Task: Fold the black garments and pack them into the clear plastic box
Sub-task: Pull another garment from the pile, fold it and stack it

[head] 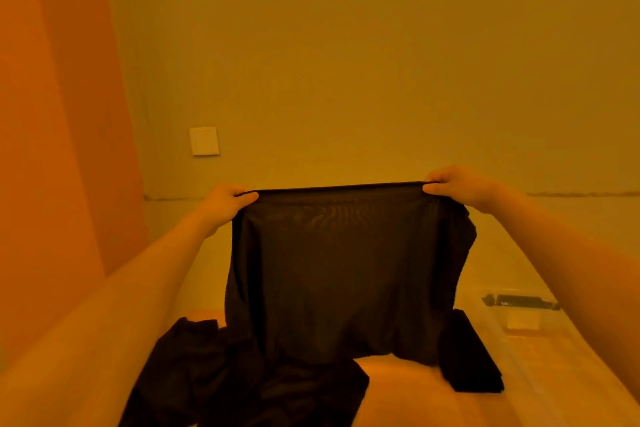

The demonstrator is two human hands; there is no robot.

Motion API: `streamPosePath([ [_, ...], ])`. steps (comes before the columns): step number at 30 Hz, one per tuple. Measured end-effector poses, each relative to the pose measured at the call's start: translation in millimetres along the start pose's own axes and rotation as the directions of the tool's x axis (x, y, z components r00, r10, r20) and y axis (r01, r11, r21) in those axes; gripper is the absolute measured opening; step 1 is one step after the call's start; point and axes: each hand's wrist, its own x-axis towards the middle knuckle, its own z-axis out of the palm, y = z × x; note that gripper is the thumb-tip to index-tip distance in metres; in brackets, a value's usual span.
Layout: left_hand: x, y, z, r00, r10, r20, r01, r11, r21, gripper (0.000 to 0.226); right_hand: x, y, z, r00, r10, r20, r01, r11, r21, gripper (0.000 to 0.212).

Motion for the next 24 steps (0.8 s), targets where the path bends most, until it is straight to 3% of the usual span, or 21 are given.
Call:
streamPosePath([
  [3,-4.1,-14.5,0.6,0.999,-0.036,0.003,0.036,0.999,-0.011,0.017,0.8,4.5,4.4,1.0,0.01,0.007,-0.01,1.0,0.014,0.021],
  [7,-8.6,-20.4,4.6,0.997,-0.081,0.007,0.081,0.986,-0.143,0.025,3.1,22.2,7.2,1.0,0.013,-0.014,-0.015,0.994,-0.105,0.023],
  [11,-11.1,6.7,17.6,0.997,-0.032,0.076,0.046,0.98,-0.195,0.021,3.3,35.8,21.9,0.997,0.073,0.035,-0.065,0.981,-0.185,0.021],
  [13,-12.7,25.0,28.7,0.989,-0.008,0.146,0.035,0.982,-0.183,0.019,4.2,22.3,36.3,0.998,0.024,0.054,-0.018,0.994,-0.11,0.016],
  [17,-18.0,53.4,58.4,0.956,0.064,0.286,-0.04,0.995,-0.089,0.015,2.2,-49.4,81.3,0.978,-0.148,0.15,0.1,0.952,0.289,0.04],
  [19,-19.5,59.1,70.1,0.956,0.106,0.273,-0.08,0.991,-0.105,0.016,3.7,-74.1,102.4,0.935,-0.201,0.291,0.096,0.936,0.34,0.045],
  [21,-19.6,57.7,73.8,0.972,0.128,0.198,-0.109,0.988,-0.107,0.023,7.1,-81.3,115.7,0.9,-0.21,0.383,0.11,0.958,0.267,0.032],
  [24,-24.2,46.0,69.9,0.977,0.147,0.152,-0.119,0.976,-0.182,0.017,12.2,-74.9,125.6,0.922,-0.242,0.303,0.09,0.894,0.439,0.018],
])
